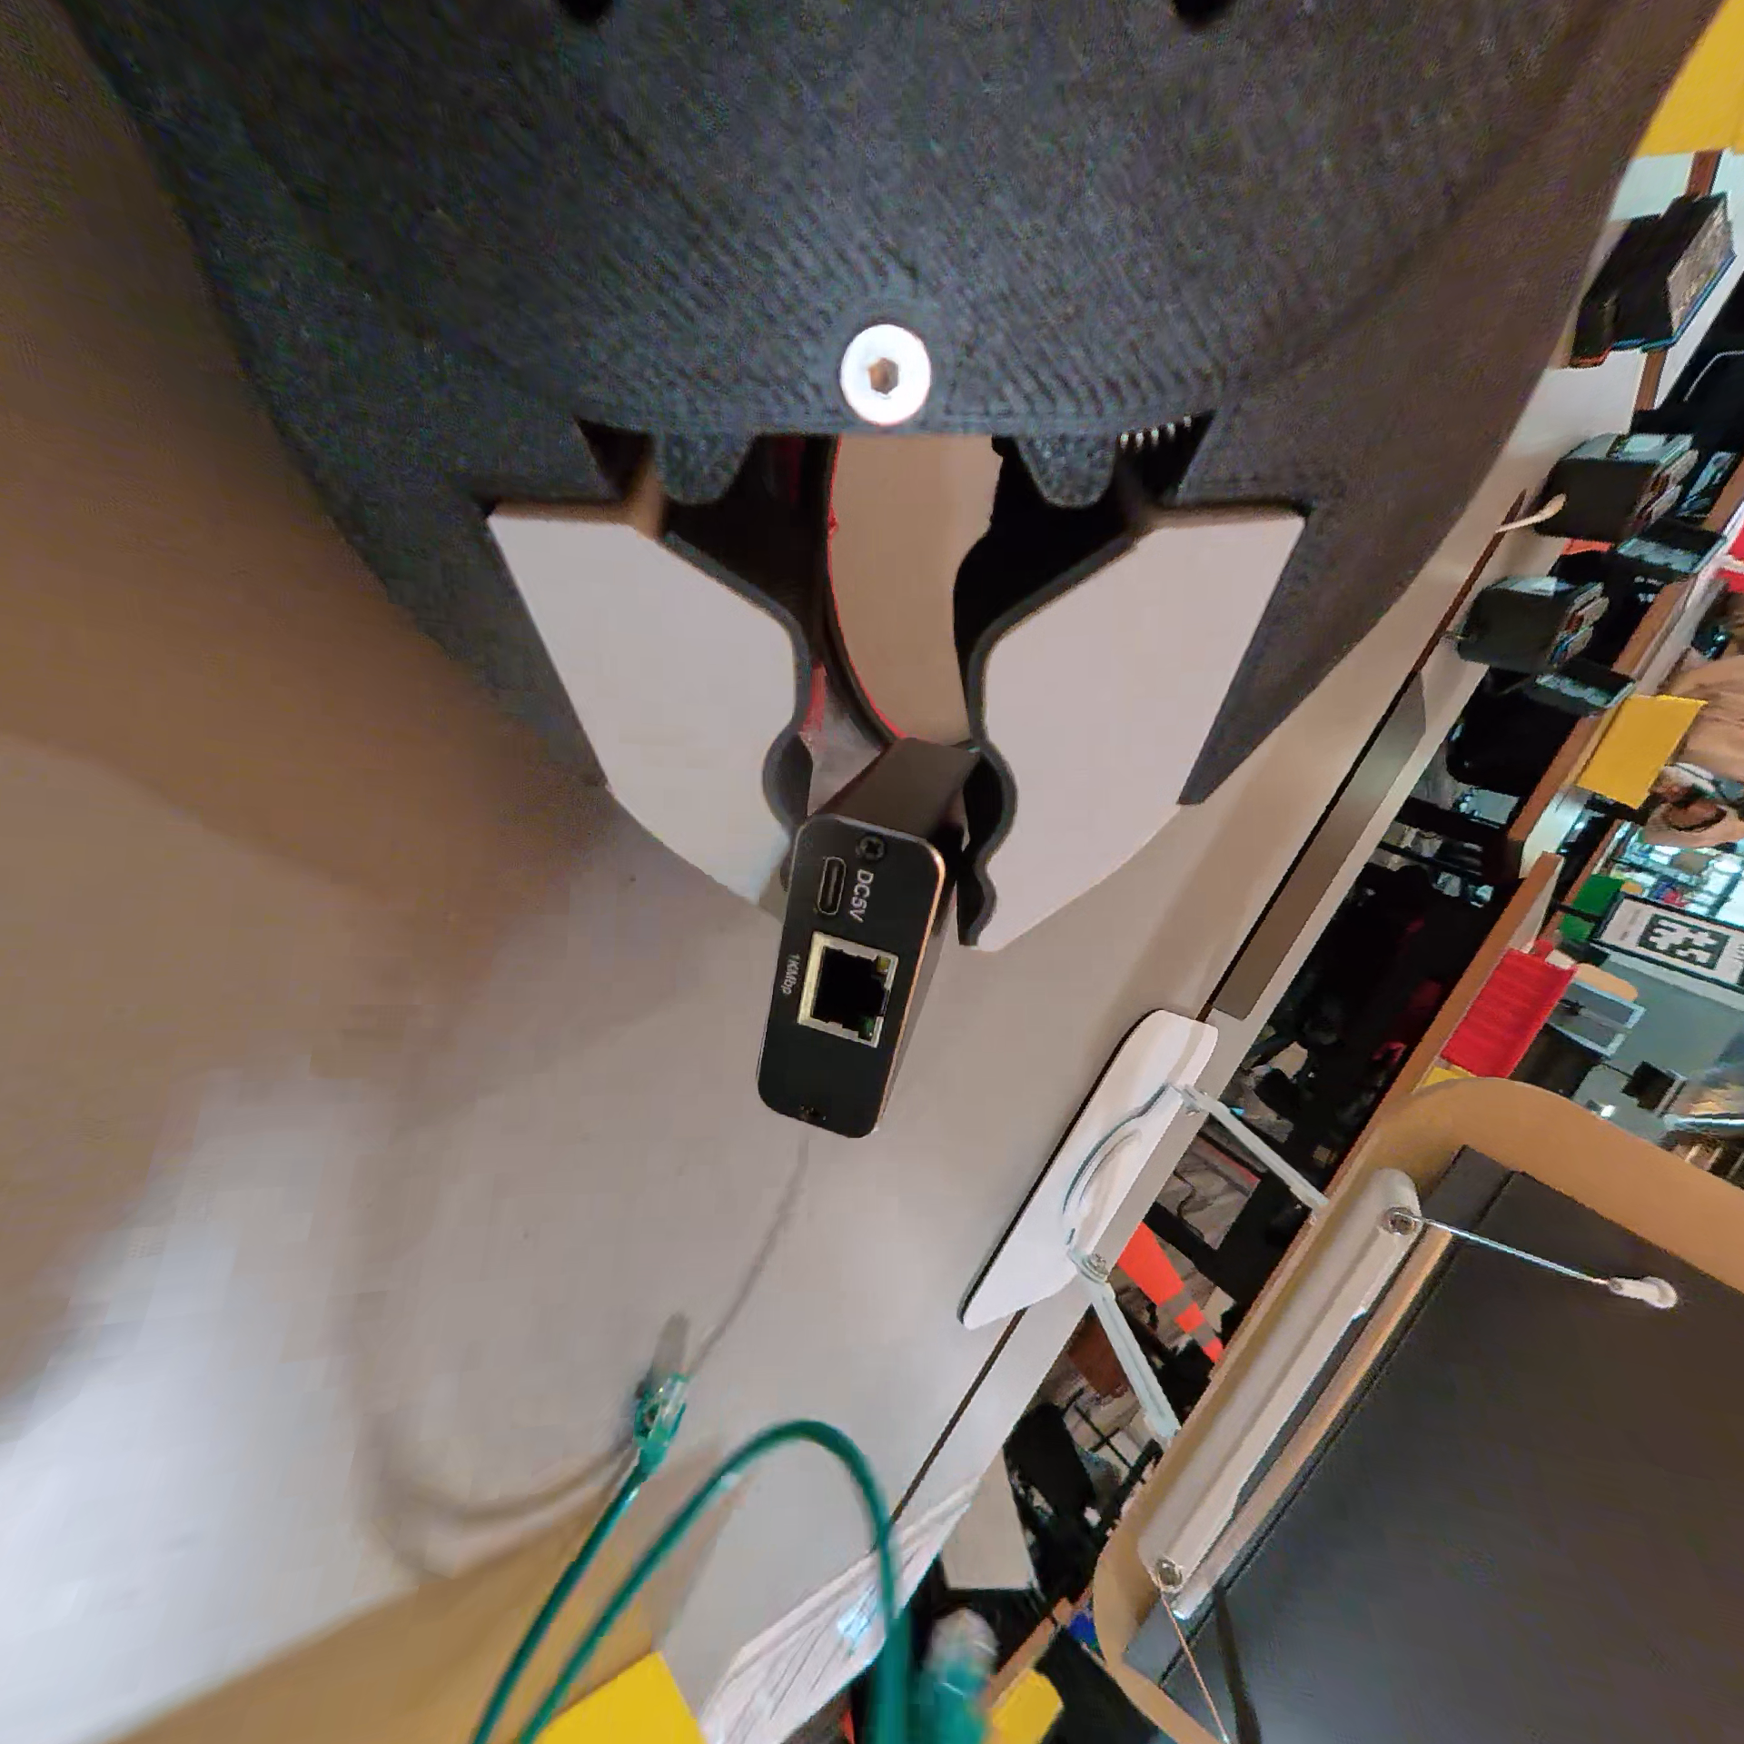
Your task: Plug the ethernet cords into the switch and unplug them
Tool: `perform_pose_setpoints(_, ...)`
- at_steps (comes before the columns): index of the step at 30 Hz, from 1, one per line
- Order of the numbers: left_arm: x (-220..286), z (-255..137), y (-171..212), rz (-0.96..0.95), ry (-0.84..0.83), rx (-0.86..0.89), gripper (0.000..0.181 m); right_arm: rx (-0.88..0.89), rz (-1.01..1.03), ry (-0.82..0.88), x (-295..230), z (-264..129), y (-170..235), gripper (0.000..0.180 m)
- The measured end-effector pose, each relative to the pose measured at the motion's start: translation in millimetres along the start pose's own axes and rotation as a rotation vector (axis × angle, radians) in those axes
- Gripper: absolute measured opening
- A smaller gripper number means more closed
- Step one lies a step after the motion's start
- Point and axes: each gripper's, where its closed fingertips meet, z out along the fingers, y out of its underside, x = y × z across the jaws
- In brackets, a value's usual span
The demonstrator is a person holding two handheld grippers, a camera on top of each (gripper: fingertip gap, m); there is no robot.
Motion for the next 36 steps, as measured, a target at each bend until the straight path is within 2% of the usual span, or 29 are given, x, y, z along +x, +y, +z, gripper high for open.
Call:
perform_pose_setpoints(4, -3, 2, 3, 0.0, -0.023, -0.02, 0.029, 0.02, -0.355, 0.064, -67, -20, 4, 0.006)
perform_pose_setpoints(7, -4, 4, 4, 0.01, -0.035, -0.037, 0.029, 0.055, -0.442, -0.035, -109, -31, 7, 0.007)
perform_pose_setpoints(9, -4, 5, 5, 0.015, -0.041, -0.046, 0.029, 0.07, -0.381, -0.132, -127, -39, 9, 0.009)
perform_pose_setpoints(14, -4, 6, 6, 0.027, -0.047, -0.057, 0.029, 0.106, -0.153, -0.341, -147, -58, 18, 0.032)
perform_pose_setpoints(17, -4, 6, 6, 0.027, -0.044, -0.056, 0.029, 0.128, -0.003, -0.391, -143, -64, 22, 0.04)
perform_pose_setpoints(23, -3, 7, 5, 0.026, -0.035, -0.048, 0.029, 0.18, 0.309, -0.355, -122, -50, 3, 0.03)
perform_pose_setpoints(29, -3, 8, 5, 0.029, -0.029, -0.046, 0.029, 0.01, 0.48, -0.441, -146, -6, 4, 0.027)
perform_pose_setpoints(34, -1, 11, 6, 0.069, -0.037, -0.064, 0.029, -0.076, 0.628, -0.547, -159, 13, 7, 0.026)
perform_pose_setpoints(36, 0, 12, 6, 0.077, -0.04, -0.069, 0.029, -0.089, 0.671, -0.602, -164, 16, 6, 0.013)
